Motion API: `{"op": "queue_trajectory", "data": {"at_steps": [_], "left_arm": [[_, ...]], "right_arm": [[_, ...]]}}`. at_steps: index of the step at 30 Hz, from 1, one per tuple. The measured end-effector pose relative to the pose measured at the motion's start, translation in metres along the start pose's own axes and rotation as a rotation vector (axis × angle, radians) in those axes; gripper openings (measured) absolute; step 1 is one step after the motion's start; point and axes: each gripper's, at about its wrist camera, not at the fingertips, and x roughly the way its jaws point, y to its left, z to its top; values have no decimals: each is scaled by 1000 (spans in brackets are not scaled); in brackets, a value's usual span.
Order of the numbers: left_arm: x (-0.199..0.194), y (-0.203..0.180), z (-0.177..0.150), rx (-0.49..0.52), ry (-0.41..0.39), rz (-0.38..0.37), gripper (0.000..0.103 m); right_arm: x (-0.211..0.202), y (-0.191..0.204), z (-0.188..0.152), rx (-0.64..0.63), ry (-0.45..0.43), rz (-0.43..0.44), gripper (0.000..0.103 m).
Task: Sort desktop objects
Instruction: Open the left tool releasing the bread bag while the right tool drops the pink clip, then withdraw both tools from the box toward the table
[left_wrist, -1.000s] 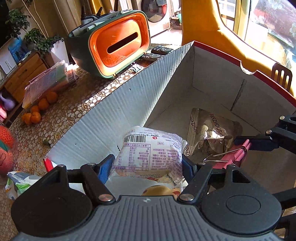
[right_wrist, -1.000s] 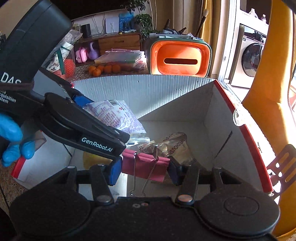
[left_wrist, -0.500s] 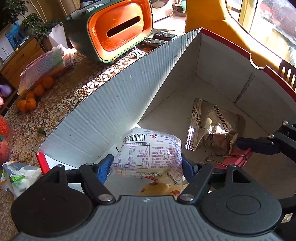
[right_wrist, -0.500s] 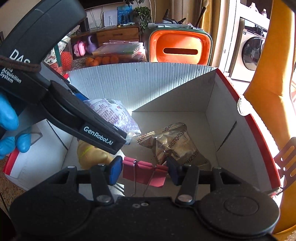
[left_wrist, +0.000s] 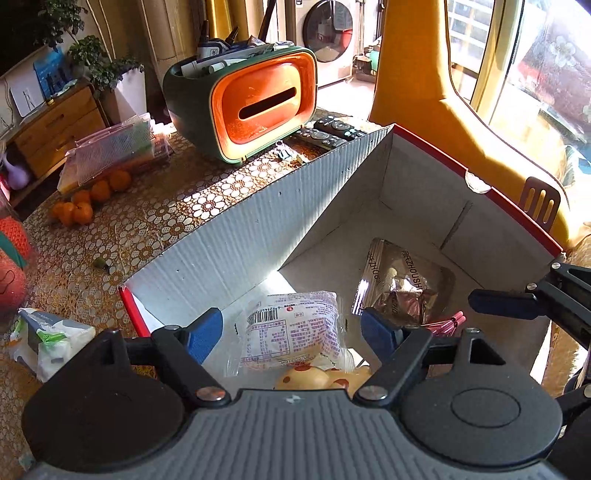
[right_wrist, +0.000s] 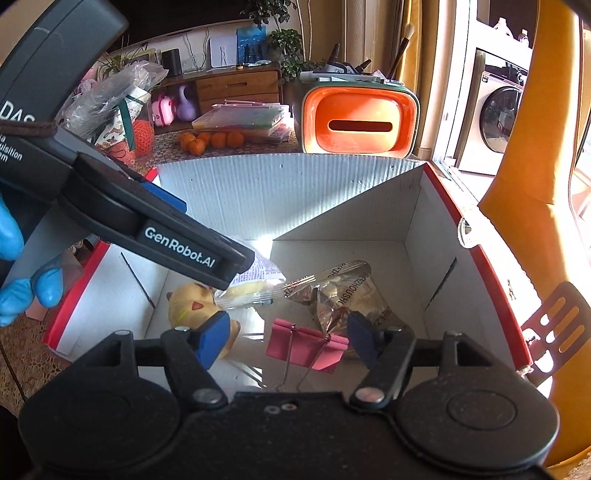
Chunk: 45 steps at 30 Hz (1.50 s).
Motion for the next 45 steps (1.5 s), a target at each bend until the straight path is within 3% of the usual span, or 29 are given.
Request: {"op": "queue_trajectory", "data": {"at_steps": [13, 21, 26, 45], "left_arm": [[-83, 9, -32, -42, -142, -19, 82], [-127, 21, -67, -54, -200, 13, 82], [-152, 37, -90, -86, -236, 24, 82], [-202, 90, -181, -169, -335, 53, 90]], "right_arm": [[-44, 17, 5, 11, -67, -1, 73], [-70, 41, 5, 2, -109, 18, 75], [-81, 58, 4, 1, -136, 29, 84], [-90, 123, -1, 35, -176, 74, 96]]}}
